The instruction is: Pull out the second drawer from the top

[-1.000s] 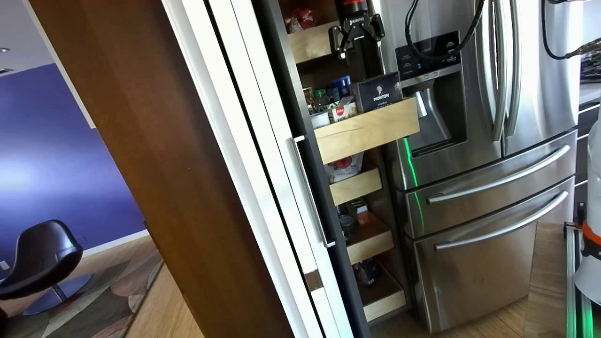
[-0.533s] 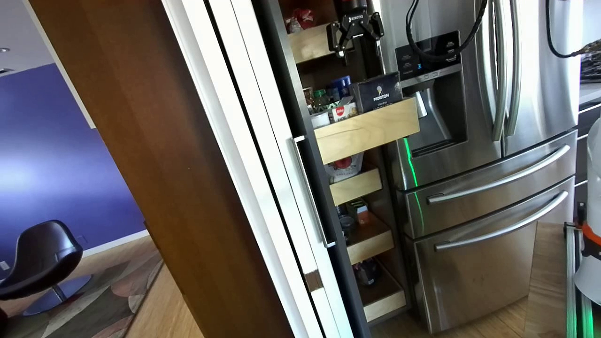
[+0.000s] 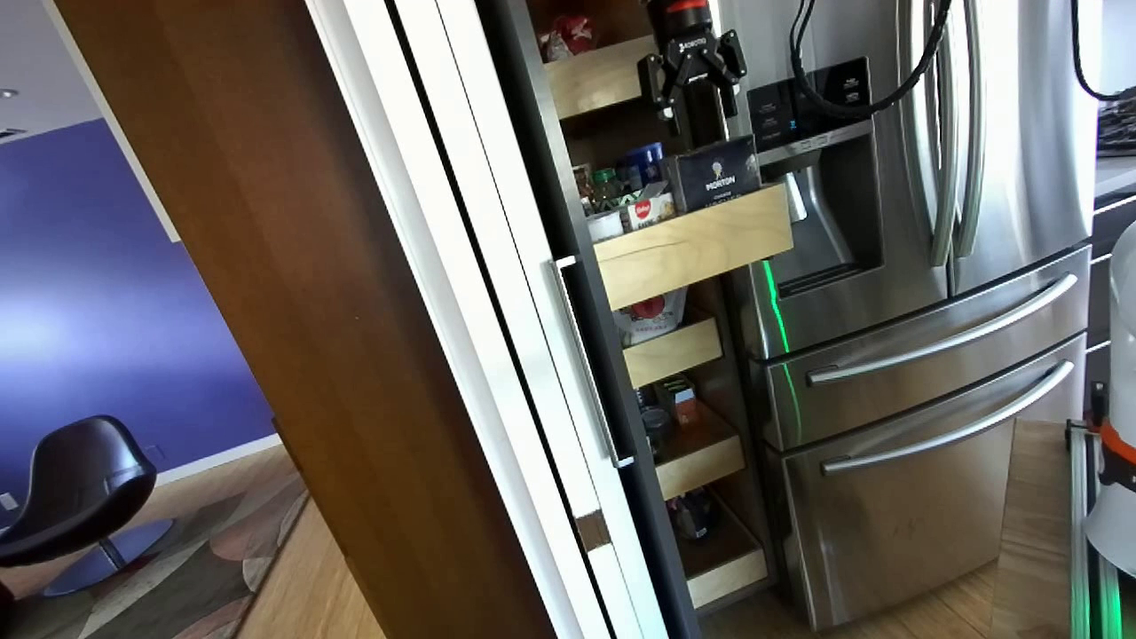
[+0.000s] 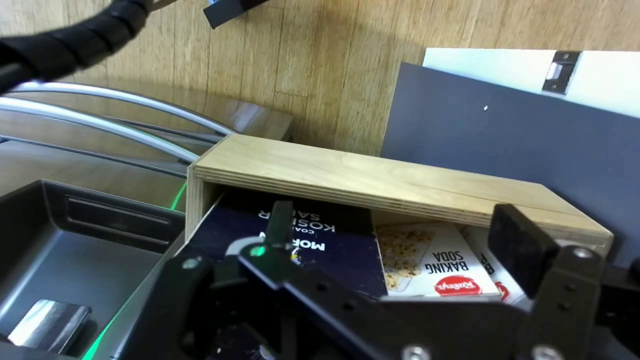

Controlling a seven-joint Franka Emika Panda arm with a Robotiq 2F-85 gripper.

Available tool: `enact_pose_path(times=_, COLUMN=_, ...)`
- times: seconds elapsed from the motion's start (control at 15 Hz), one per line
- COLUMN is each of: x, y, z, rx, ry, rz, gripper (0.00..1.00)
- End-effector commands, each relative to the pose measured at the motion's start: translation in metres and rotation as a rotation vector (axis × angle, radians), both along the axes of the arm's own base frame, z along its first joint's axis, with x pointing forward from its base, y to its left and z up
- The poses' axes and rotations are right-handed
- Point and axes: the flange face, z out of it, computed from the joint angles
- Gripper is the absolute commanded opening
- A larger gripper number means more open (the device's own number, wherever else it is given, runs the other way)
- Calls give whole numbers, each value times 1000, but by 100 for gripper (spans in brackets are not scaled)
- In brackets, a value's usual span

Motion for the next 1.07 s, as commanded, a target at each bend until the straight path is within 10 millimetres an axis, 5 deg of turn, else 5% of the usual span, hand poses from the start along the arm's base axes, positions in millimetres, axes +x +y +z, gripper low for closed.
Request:
enact_pose_path(times=0.0, x=-5, y=11, z=-2, rx=-24, ry=-6, rz=27, gripper=100)
enact_pose_path(times=0.53, x=-64, y=71, z=-73, rx=3, ry=35, rz=149, gripper=100)
enact_pose_path(times=1.0, x=-118, y=43, z=-130, rx=-15, ry=-5, rz=159, gripper=100)
